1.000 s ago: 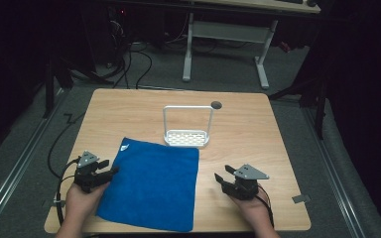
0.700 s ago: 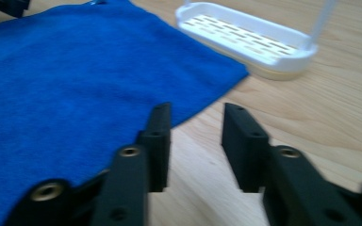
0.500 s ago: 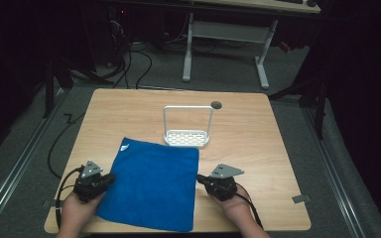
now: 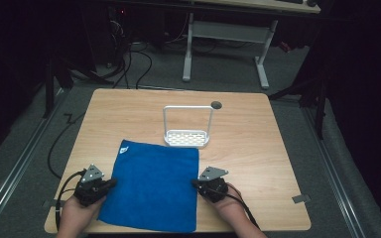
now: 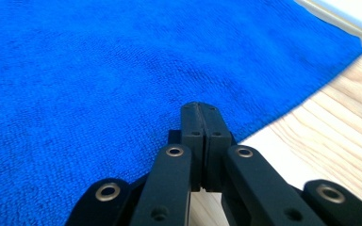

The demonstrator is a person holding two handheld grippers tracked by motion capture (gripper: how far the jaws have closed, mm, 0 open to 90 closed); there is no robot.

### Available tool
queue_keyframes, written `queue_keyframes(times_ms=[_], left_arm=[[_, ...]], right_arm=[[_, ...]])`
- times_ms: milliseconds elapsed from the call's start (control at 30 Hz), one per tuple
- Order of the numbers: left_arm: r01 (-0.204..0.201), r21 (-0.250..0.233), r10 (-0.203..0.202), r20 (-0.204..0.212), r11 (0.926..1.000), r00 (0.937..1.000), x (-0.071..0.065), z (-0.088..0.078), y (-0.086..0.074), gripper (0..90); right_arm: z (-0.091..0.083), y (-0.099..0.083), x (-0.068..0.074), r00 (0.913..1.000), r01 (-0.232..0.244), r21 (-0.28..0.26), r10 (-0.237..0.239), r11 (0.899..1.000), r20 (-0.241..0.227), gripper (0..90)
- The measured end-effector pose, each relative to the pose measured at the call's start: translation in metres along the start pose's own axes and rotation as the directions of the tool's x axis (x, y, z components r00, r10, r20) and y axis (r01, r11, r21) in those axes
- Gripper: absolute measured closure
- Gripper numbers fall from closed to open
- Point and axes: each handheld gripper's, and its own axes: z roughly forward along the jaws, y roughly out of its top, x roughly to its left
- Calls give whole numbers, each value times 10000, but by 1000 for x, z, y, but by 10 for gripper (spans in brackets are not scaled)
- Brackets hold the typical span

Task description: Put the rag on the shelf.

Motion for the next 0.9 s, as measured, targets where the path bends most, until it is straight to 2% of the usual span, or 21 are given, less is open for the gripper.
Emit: queue_keyframes(times_ms=[67, 100, 133, 200, 233, 267, 300, 367, 433, 500, 533, 567, 600, 633, 667, 700, 733, 767, 833, 900], left_arm=[[-77, 22, 77, 38, 10000, 10000, -2, 1, 1, 900], [-238, 77, 237, 233, 9997, 9994, -8, 4, 4, 900], [-238, 77, 237, 233, 9997, 9994, -8, 4, 4, 899], [-347, 110, 340, 587, 9993, 9977, -14, 7, 6, 899], [-566, 141, 553, 831, 9983, 9950, -24, 11, 9, 899], [-566, 141, 553, 831, 9983, 9950, -24, 11, 9, 899], [-845, 185, 820, 1081, 9963, 9907, -34, 14, 12, 899], [-1199, 239, 1155, 1385, 9925, 9836, -45, 18, 15, 897], [-1298, 239, 1251, 1453, 9912, 9815, -49, 20, 16, 894], [-1597, 242, 1526, 1828, 9869, 9712, -61, 25, 20, 890], [-1597, 242, 1526, 1828, 9869, 9712, -61, 25, 20, 887], [-1745, 223, 1665, 2032, 9844, 9649, -67, 29, 23, 885], [-1745, 223, 1665, 2032, 9844, 9649, -67, 29, 23, 883], [-1920, 207, 1831, 2161, 9812, 9590, -73, 33, 26, 880], [-1920, 207, 1831, 2161, 9812, 9590, -73, 33, 26, 880], [-2028, 204, 1930, 2270, 9790, 9546, -76, 36, 29, 878], [-2028, 204, 1930, 2270, 9790, 9546, -76, 36, 29, 876], [-2061, 221, 1952, 2361, 9783, 9519, -77, 38, 31, 873], [-2136, 295, 2008, 2360, 9765, 9508, -77, 39, 34, 868], [-2193, 285, 2070, 2310, 9752, 9507, -77, 40, 35, 861]], right_arm=[[-3, -2, -1, 9999, 14, 37, -15, 10000, 120, 900], [-9, -9, -6, 9998, -131, 34, 130, 9999, 161, 900], [-13, -12, -8, 9996, -210, 74, 209, 9998, 209, 900], [-18, -15, -11, 9992, -280, 107, 276, 9996, 297, 900], [-26, -22, -18, 9979, -537, 167, 530, 9984, 377, 900], [-26, -22, -18, 9979, -537, 167, 530, 9984, 377, 900], [-32, -29, -24, 9957, -787, 141, 779, 9968, 501, 900], [-38, -34, -29, 9940, -914, 132, 904, 9957, 623, 900], [-41, -37, -31, 9927, -988, 169, 973, 9950, 715, 900], [-50, -46, -36, 9900, -1036, 148, 1017, 9945, 979, 900], [-53, -48, -38, 9882, -1134, 155, 1111, 9934, 1058, 900], [-55, -50, -39, 9871, -1163, 167, 1136, 9931, 1132, 900], [-55, -50, -39, 9871, -1163, 167, 1136, 9931, 1132, 900], [-61, -56, -43, 9833, -1306, 163, 1274, 9913, 1297, 900], [-61, -56, -43, 9833, -1306, 163, 1274, 9913, 1297, 900], [-66, -61, -47, 9786, -1496, 108, 1465, 9887, 1443, 900], [-66, -61, -47, 9786, -1496, 108, 1465, 9887, 1443, 900], [-68, -64, -49, 9763, -1600, 26, 1579, 9871, 1484, 900], [-70, -66, -48, 9747, -1653, -30, 1638, 9862, 1521, 898], [-72, -68, -48, 9751, -1645, -148, 1649, 9863, 1484, 858]])
